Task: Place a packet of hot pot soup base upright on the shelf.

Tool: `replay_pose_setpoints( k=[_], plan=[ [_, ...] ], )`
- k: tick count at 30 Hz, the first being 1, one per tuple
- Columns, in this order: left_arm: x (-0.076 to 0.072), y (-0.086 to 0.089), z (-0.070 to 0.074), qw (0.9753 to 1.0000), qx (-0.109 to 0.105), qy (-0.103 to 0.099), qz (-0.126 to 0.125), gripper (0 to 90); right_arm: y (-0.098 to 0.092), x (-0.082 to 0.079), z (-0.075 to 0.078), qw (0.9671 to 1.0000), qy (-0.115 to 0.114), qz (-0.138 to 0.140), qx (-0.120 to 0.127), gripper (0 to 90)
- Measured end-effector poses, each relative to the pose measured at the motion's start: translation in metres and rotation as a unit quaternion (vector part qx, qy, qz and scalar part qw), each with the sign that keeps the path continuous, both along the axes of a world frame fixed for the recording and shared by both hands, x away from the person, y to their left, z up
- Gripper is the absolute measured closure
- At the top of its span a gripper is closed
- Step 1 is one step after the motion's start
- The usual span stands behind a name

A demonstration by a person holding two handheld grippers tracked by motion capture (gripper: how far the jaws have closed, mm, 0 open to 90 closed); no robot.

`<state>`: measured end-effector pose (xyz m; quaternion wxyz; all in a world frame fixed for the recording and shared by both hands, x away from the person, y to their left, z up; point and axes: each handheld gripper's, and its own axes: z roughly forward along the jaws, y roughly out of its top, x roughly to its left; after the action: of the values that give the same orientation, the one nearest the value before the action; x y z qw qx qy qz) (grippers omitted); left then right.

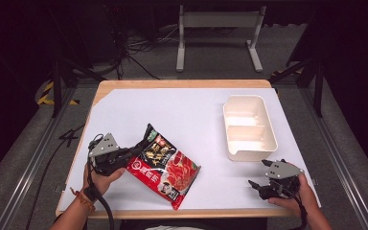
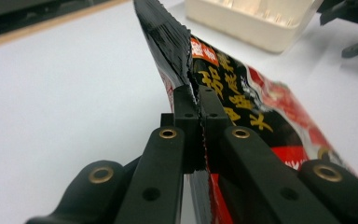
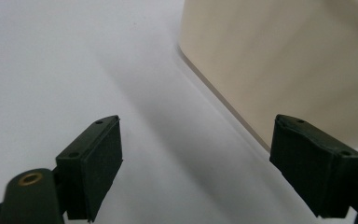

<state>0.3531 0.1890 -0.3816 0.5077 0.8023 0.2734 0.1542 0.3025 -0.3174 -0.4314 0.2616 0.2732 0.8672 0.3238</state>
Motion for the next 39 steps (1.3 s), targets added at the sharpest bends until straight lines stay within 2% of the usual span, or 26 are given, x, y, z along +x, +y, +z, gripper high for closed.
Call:
replay_pose_setpoints(
  k=[5, 9, 15, 21, 23, 25, 29, 32, 35, 39],
  plan=[
    [0.004, -0.026, 0.025, 0.9989, -0.01, -0.036, -0.027, 88.9, 0.0, 0.0, -0.001, 1.0, -0.001, -0.001, -0.002, 16.4],
    [0.003, -0.044, 0.038, 0.9969, -0.01, -0.064, -0.045, 89.0, -0.002, 0.0, 0.0, 1.0, -0.002, -0.002, 0.002, 16.4],
    [0.004, -0.063, 0.053, 0.9943, -0.027, -0.081, -0.065, 89.3, -0.002, 0.0, 0.0, 1.0, -0.001, -0.002, 0.002, 16.4],
    [0.005, -0.082, 0.073, 0.9908, -0.032, -0.105, -0.079, 89.5, -0.002, 0.0, 0.0, 1.0, -0.002, -0.005, 0.003, 16.4],
    [0.007, -0.088, 0.08, 0.9896, -0.027, -0.116, -0.08, 89.5, -0.002, 0.0, 0.0, 1.0, -0.002, -0.004, 0.003, 16.4],
    [0.01, -0.093, 0.083, 0.9894, -0.035, -0.116, -0.08, 89.6, -0.002, 0.0, 0.0, 1.0, -0.001, -0.003, 0.003, 16.3],
    [0.023, -0.105, 0.091, 0.9892, -0.034, -0.12, -0.077, 89.6, -0.001, 0.0, 0.0, 1.0, -0.001, -0.002, 0.003, 16.3],
    [0.034, -0.116, 0.095, 0.9894, -0.046, -0.112, -0.08, 89.5, -0.001, 0.0, 0.0, 1.0, 0.0, -0.001, 0.002, 16.3],
    [0.041, -0.128, 0.1, 0.9885, -0.06, -0.109, -0.085, 89.5, -0.002, 0.0, 0.0, 1.0, -0.001, 0.001, 0.005, 16.3],
    [0.046, -0.145, 0.107, 0.9872, -0.064, -0.113, -0.091, 89.6, -0.003, -0.001, 0.0, 1.0, -0.001, 0.0, 0.007, 16.3]
  ],
)
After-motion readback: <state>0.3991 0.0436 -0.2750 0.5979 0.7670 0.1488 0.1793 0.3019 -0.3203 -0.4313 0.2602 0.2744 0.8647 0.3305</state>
